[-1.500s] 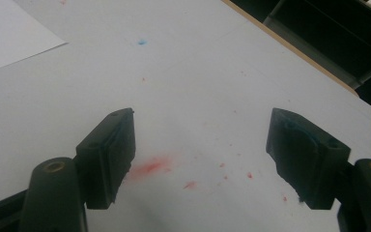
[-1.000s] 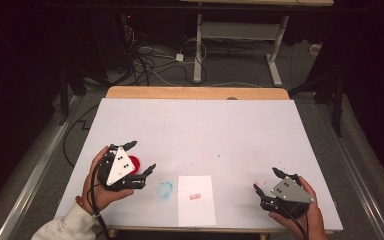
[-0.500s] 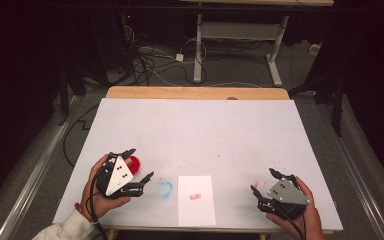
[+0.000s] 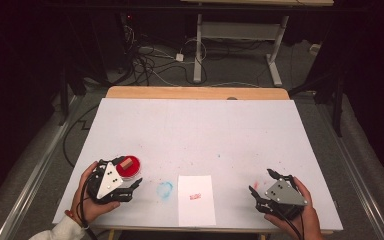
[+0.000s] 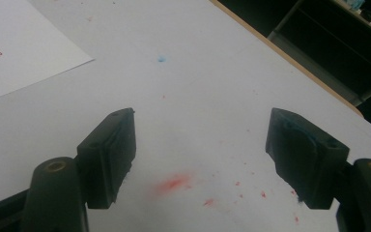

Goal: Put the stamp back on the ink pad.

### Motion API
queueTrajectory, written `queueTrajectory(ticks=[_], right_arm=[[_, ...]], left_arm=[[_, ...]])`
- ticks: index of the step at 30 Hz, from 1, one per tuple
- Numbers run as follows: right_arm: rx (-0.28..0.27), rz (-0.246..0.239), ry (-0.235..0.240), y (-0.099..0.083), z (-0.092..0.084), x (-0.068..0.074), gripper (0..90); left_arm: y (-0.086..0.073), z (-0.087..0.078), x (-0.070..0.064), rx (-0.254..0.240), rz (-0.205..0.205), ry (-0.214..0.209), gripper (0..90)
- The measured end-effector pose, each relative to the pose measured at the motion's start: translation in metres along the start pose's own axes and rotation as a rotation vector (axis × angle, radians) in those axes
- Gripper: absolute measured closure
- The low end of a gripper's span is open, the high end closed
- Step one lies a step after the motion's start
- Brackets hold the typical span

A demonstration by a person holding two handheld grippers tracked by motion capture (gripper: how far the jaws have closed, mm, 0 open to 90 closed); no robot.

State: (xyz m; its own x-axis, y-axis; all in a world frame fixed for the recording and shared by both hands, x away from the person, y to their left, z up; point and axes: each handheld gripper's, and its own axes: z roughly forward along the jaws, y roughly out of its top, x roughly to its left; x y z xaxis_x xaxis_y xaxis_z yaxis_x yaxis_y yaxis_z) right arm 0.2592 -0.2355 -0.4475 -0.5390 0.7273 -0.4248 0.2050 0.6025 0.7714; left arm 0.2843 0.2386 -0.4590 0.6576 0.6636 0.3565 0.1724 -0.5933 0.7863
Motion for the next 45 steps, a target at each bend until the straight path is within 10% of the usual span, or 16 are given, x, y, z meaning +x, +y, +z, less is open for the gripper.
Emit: queueTrajectory(ticks=[12,45], right_arm=[[0.011,0.014,0.006,-0.003,0.006,-0.003,26.8],[-0.027,-0.016,-0.008,0.003,0.001,-0.002,26.8]], left_arm=[[-0.032,0.003,0.015,0.054,-0.084,-0.037,15.8],[-0.034,-0.002,0.009,0.069,-0.083,-0.05,15.8]])
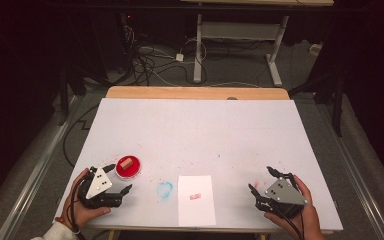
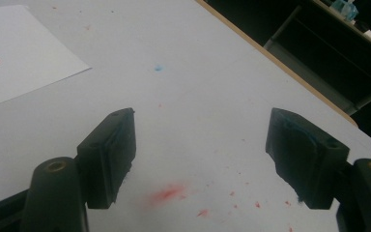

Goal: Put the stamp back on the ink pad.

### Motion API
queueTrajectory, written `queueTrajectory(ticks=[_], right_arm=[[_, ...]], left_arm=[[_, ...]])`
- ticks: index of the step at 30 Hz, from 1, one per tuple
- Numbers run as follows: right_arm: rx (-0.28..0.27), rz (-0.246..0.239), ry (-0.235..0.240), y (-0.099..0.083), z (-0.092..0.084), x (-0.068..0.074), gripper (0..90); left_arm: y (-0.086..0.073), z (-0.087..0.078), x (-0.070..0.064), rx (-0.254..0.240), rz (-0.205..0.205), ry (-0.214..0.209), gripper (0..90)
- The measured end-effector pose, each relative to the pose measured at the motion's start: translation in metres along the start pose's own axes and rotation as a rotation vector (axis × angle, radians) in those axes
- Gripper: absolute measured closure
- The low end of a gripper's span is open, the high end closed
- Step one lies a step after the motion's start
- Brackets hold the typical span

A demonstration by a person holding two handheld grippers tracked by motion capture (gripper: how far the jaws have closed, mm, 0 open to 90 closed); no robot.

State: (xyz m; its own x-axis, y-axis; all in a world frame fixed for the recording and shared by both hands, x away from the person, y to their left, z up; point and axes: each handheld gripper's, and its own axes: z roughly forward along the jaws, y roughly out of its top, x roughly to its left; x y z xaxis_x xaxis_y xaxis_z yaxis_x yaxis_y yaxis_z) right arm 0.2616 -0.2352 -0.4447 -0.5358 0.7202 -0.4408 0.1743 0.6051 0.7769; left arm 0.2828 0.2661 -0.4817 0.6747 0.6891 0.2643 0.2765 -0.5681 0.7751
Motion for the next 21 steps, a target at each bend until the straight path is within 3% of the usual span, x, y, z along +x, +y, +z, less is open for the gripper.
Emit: queueTrajectory(ticks=[12,21], right_arm=[[0.011,0.013,0.001,-0.0026,0.0024,-0.0022,26.8],[0.016,0.013,0.0,-0.0035,0.0032,-0.0027,26.7]], left_arm=[[0.002,-0.001,0.0022,-0.018,0.0,0.005,15.8],[0.0036,-0.0026,0.0032,-0.03,-0.023,0.009,15.8]])
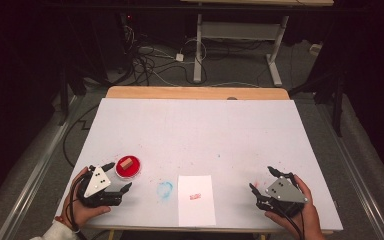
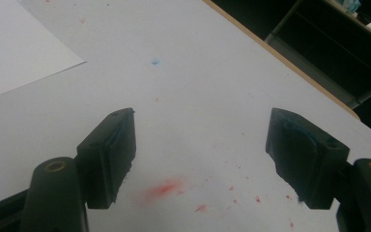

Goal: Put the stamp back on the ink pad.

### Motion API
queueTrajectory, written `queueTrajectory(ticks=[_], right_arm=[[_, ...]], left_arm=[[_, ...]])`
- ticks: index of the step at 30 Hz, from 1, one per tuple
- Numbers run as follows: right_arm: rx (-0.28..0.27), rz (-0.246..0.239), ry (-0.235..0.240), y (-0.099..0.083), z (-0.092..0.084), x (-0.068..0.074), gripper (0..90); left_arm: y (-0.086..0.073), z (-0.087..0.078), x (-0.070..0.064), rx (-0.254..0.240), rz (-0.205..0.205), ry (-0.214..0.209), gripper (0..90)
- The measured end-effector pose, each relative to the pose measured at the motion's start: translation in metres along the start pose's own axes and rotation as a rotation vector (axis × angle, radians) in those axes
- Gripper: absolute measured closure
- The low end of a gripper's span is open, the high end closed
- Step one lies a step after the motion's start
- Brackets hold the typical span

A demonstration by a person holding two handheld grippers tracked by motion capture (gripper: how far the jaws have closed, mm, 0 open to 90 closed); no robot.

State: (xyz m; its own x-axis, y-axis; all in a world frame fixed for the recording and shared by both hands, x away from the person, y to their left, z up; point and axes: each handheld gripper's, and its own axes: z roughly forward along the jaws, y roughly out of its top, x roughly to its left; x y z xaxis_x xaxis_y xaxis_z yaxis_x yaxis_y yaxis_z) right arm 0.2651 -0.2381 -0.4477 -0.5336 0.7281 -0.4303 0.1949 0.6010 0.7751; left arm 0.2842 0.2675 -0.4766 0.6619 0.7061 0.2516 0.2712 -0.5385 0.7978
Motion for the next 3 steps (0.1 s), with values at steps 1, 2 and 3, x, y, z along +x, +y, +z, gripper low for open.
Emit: queueTrajectory(ticks=[1,2,3], right_arm=[[-0.001,0.001,0.0,0.0,0.0001,-0.0001,26.7],[-0.001,0.002,-0.001,0.0,0.0001,-0.0002,26.7],[-0.001,0.001,0.0,0.0,0.0002,-0.0006,26.7]], left_arm=[[0.0002,-0.0002,0.0003,-0.002,-0.001,0.0,15.8],[0.0006,-0.0007,0.0004,-0.004,0.0,0.003,15.8],[0.0009,-0.0009,0.0005,-0.008,-0.002,0.006,15.8]])
